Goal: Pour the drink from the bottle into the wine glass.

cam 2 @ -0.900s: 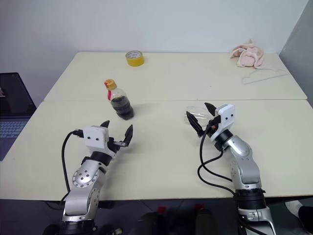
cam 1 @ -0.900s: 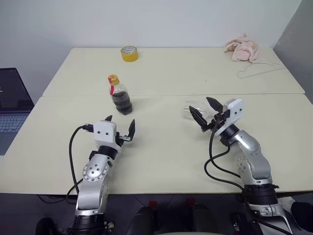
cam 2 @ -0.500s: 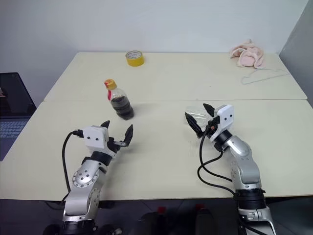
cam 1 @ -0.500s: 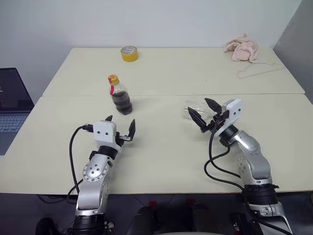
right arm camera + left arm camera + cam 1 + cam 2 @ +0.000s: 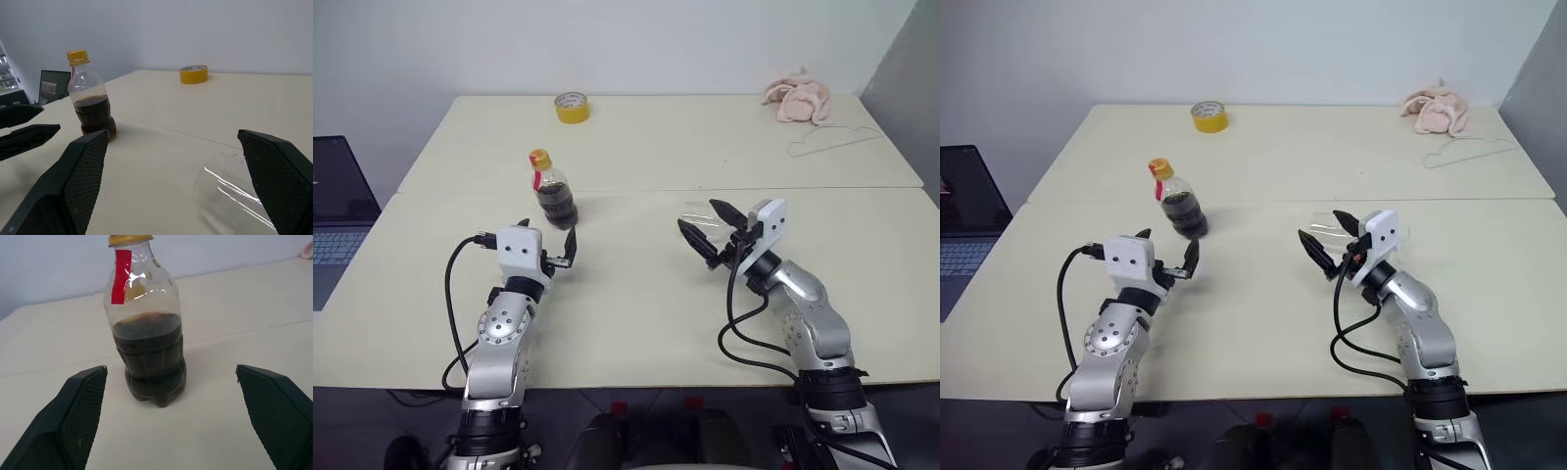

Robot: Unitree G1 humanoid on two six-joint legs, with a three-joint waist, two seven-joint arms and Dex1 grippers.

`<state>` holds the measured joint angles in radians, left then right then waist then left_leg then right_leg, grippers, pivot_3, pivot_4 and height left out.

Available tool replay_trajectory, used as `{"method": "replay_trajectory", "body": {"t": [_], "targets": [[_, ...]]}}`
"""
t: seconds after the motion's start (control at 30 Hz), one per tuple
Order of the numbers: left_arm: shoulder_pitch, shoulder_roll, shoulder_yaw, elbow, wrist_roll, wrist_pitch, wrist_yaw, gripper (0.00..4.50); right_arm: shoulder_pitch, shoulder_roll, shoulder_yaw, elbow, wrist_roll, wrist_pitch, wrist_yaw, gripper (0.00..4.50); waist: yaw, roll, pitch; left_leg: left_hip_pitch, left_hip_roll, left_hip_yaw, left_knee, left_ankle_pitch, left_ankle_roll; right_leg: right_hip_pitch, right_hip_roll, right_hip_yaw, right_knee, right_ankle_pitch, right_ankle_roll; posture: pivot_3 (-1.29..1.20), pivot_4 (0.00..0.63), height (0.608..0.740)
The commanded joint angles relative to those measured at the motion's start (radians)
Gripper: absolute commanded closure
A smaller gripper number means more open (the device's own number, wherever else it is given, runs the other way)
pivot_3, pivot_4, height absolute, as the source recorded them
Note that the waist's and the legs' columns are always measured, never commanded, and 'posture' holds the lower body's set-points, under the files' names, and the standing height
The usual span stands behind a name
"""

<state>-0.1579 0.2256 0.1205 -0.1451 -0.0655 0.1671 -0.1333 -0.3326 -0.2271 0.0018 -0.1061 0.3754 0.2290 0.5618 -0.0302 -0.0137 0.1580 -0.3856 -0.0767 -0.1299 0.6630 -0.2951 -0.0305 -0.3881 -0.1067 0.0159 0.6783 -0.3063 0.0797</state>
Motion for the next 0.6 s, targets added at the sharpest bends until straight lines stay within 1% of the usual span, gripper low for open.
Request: {"method": "replay_trajectory", "body": {"t": [0.03, 0.17, 0.27, 0.43, 0.6], "targets": [[-0.036, 0.001, 0.025, 0.01, 0.0, -0.007, 0.023, 0.04, -0.023, 0.002, -0.001, -0.059, 0.017, 0.0, 0.001, 0.0, 0.0, 0.0, 0.0, 0.0, 0.0, 0.0, 0.0, 0.0, 0.0, 0.0, 0.0, 0.0, 0.0, 0.0, 0.0, 0.0, 0.15, 0.74], [-0.09, -0.013, 0.033, 0.056, -0.053, 0.007, -0.001, 0.04, -0.035, 0.005, 0.0, -0.067, 0.033, 0.019, 0.01, 0.0, 0.0, 0.0, 0.0, 0.0, 0.0, 0.0, 0.0, 0.0, 0.0, 0.0, 0.0, 0.0, 0.0, 0.0, 0.0, 0.0, 0.15, 0.74], [-0.125, -0.009, 0.03, 0.086, -0.066, 0.012, -0.016, 0.04, -0.046, 0.005, 0.003, -0.077, 0.04, 0.03, 0.017, 0.0, -0.001, 0.0, 0.0, 0.0, 0.0, 0.0, 0.0, 0.0, 0.0, 0.0, 0.0, 0.0, 0.0, 0.0, 0.0, 0.0, 0.15, 0.74], [-0.182, 0.004, 0.019, 0.156, -0.034, 0.023, -0.007, 0.04, -0.056, -0.002, 0.01, -0.094, 0.048, 0.046, 0.028, 0.0, -0.001, 0.0, 0.0, 0.0, 0.0, 0.0, 0.0, 0.0, 0.0, 0.0, 0.0, 0.0, 0.0, 0.0, 0.0, 0.0, 0.15, 0.74], [-0.206, 0.006, 0.02, 0.205, -0.015, 0.013, 0.01, 0.04, -0.06, -0.025, 0.026, -0.117, 0.063, 0.073, 0.053, 0.0, -0.001, 0.0, 0.0, 0.0, 0.0, 0.0, 0.0, 0.0, 0.0, 0.0, 0.0, 0.0, 0.0, 0.0, 0.0, 0.0, 0.15, 0.74]]}}
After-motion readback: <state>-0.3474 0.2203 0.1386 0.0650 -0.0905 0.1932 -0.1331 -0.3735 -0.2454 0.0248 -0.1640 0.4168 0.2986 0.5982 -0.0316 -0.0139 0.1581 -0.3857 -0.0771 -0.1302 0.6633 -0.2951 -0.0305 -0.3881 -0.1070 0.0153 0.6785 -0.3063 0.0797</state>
